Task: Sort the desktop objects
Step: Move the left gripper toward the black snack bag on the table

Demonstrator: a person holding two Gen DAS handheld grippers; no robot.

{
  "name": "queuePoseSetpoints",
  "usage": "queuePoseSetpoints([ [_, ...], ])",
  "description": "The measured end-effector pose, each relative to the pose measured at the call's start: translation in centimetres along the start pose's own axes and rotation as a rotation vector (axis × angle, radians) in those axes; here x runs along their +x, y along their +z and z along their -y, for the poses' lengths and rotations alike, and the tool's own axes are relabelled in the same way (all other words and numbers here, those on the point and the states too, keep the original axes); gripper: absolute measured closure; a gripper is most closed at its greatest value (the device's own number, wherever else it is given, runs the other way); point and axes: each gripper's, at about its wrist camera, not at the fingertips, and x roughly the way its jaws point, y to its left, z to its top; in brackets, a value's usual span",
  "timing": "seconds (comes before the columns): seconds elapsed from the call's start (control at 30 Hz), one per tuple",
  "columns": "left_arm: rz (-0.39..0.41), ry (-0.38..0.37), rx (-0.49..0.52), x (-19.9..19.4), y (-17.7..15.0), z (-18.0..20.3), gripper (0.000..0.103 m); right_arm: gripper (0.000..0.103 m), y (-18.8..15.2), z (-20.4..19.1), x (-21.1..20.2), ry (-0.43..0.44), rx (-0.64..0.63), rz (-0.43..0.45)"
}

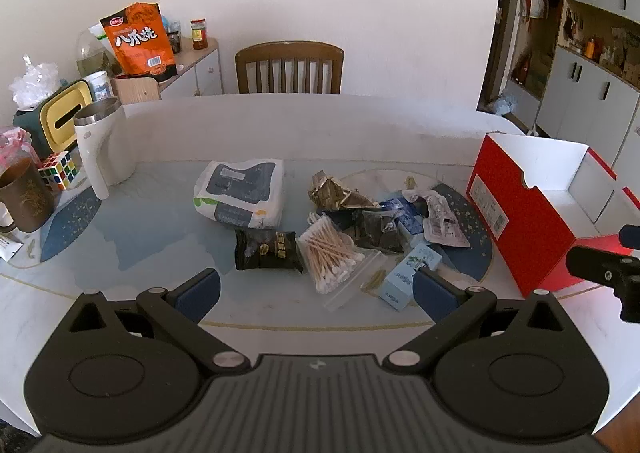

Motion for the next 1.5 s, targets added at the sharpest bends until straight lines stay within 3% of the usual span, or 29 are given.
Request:
queuePoseSetpoints([
  [0.1, 0.007, -0.002, -0.006, 0.1, 0.2, -0.2, 0.0, 0.005, 0.1, -0.4, -0.1, 0.041, -0.017, -0.002],
  [0.43, 0.01, -0.08, -0.011, 1.9, 1.5, -1.5, 0.0, 0.003, 0.7, -2.0, 1.1, 0.035, -0.01, -0.012],
  [0.73, -0.01, -0.079, 0.01, 4.5, 2.3, -3.2, 0.0, 0.001, 1.0, -3.6, 3.1, 0.064, 0.0, -0.04],
  [1.37, -0.043, -0.01, 0.108, 13.4, 0.6, -6.4, 0.001, 0.007, -2.7, -5.6, 11.2, -0.069, -0.017, -0.15],
  [1.5, -0.052, -0.006, 0.117, 14.4, 0.1, -6.4, 0.001, 0.019, -3.5, -5.0, 12.9, -0.085, 0.004, -0.196],
])
